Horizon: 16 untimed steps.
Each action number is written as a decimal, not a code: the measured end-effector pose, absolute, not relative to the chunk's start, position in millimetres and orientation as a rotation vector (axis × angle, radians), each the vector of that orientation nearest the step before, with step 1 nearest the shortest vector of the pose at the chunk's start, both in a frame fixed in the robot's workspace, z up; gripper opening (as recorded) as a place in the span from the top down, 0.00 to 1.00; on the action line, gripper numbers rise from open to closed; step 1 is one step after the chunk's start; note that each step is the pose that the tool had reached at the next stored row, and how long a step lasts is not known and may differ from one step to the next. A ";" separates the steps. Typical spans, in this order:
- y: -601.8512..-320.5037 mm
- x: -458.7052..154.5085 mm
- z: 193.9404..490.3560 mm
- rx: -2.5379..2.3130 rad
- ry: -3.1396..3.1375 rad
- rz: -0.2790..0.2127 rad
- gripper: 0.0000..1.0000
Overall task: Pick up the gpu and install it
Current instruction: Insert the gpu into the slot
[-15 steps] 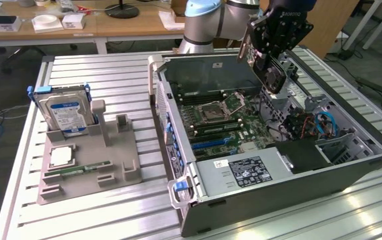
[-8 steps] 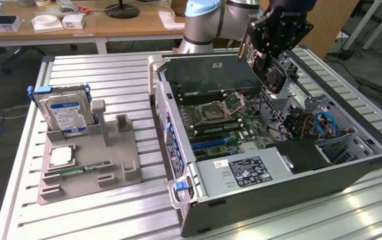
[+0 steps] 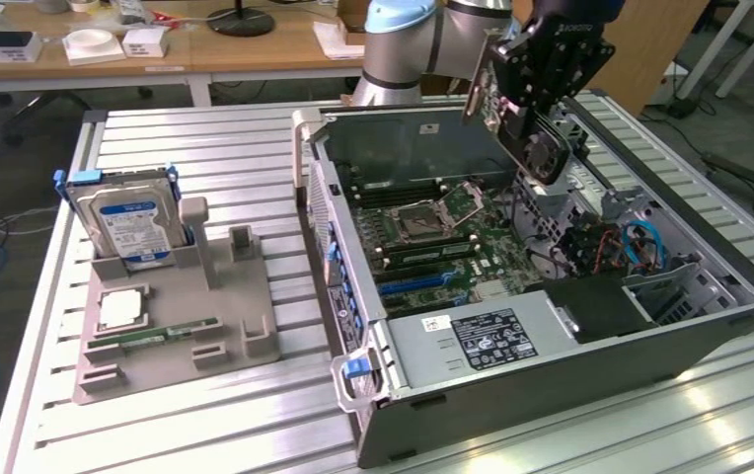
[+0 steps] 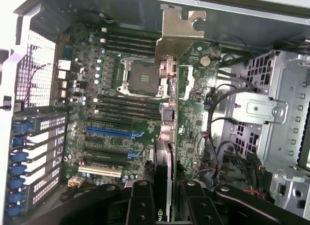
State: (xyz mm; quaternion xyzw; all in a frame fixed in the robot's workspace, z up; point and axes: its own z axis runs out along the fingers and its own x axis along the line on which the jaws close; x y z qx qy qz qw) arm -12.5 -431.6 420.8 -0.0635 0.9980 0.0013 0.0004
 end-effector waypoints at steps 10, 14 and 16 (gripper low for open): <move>-431.7 -12.5 420.7 -0.416 3.113 0.004 0.73; -431.6 -12.5 420.6 -0.513 3.099 0.004 0.73; -431.6 -12.6 420.6 -0.561 3.091 0.004 0.73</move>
